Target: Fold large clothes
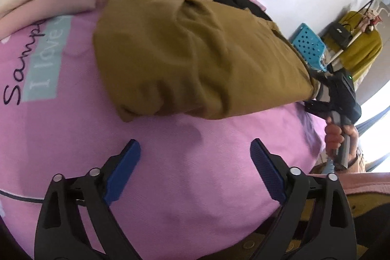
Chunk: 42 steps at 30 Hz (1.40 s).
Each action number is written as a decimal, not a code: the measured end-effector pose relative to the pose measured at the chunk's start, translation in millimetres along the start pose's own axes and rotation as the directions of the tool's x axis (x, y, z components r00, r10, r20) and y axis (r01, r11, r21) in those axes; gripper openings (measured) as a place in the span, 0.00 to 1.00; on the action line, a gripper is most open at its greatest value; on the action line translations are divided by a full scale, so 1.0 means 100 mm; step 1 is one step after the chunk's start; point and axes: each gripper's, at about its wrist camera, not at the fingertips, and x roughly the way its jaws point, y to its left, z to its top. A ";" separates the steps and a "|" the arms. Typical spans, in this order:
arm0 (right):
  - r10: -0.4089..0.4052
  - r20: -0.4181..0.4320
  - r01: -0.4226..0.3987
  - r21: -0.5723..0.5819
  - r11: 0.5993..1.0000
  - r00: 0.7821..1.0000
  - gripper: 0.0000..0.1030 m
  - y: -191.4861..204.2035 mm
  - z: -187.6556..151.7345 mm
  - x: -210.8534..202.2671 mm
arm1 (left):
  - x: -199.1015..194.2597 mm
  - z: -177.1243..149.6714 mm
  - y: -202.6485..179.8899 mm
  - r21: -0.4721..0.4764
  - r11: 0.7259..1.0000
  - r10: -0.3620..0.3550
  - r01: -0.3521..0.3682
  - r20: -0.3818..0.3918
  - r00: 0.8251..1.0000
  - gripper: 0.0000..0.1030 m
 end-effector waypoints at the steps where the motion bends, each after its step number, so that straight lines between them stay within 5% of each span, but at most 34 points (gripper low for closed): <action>1: -0.007 0.006 0.007 0.006 1.000 1.000 0.84 0.03 0.01 0.04 | 0.02 0.00 -0.02 -0.004 1.000 -0.028 0.028 -0.005 1.000 0.88; 5: 0.005 0.020 -0.006 0.033 0.999 1.000 0.78 0.09 0.07 0.07 | 0.16 0.09 -0.07 -0.040 0.991 -0.132 0.131 -0.011 0.991 0.92; 7: 0.061 0.036 -0.063 0.051 0.997 0.997 0.55 0.11 0.11 0.02 | 0.25 0.17 -0.07 -0.073 0.976 -0.205 0.203 -0.013 0.979 0.92; 10: 0.142 0.060 -0.146 0.060 0.987 0.988 0.41 0.18 0.20 -0.06 | 0.41 0.29 -0.10 -0.132 0.951 -0.282 0.281 0.010 0.959 0.94; 14: 0.210 0.077 -0.213 0.030 0.977 0.975 0.39 0.28 0.26 -0.11 | 0.51 0.44 -0.12 -0.193 0.919 -0.340 0.343 0.052 0.939 0.95; 20: 0.187 0.052 -0.191 0.080 0.978 0.981 0.42 0.05 0.23 -0.05 | 0.50 0.56 0.09 -0.343 0.860 -0.344 0.379 0.159 0.925 0.84; 22: 0.144 0.037 -0.147 0.094 0.985 0.989 0.54 -0.03 0.18 0.00 | 0.50 0.55 0.10 -0.367 0.852 -0.325 0.375 0.191 0.926 0.82; 28: 0.052 0.025 -0.054 0.084 0.995 0.998 0.76 -0.05 0.09 0.17 | 0.50 0.61 -0.08 -0.316 0.925 -0.156 0.212 0.194 0.968 0.79; 30: 0.064 0.031 -0.067 0.084 0.994 0.997 0.82 -0.01 0.14 0.21 | 0.56 0.65 -0.07 -0.307 0.924 -0.177 0.228 0.187 0.966 0.93; 33: 0.027 0.059 -0.032 0.076 0.997 0.998 0.83 0.03 0.18 0.29 | 0.59 0.72 -0.08 -0.316 0.919 -0.181 0.236 0.193 0.964 0.95; 35: -0.016 0.054 0.014 0.047 0.999 0.998 0.77 0.09 0.19 0.36 | 0.60 0.77 -0.06 -0.336 0.910 -0.182 0.241 0.197 0.963 0.95; 37: -0.041 0.049 0.038 0.060 0.997 0.998 0.49 0.03 0.19 0.40 | 0.61 0.80 -0.04 -0.353 0.904 -0.182 0.241 0.192 0.964 0.94; 38: -0.025 0.040 0.022 0.064 0.998 0.999 0.45 0.00 0.19 0.41 | 0.61 0.80 -0.03 -0.359 0.903 -0.177 0.236 0.190 0.966 0.90; 42: 0.014 0.035 -0.015 0.055 0.998 0.999 0.32 -0.04 0.20 0.36 | 0.55 0.81 0.01 -0.367 0.915 -0.110 0.165 0.168 0.980 0.52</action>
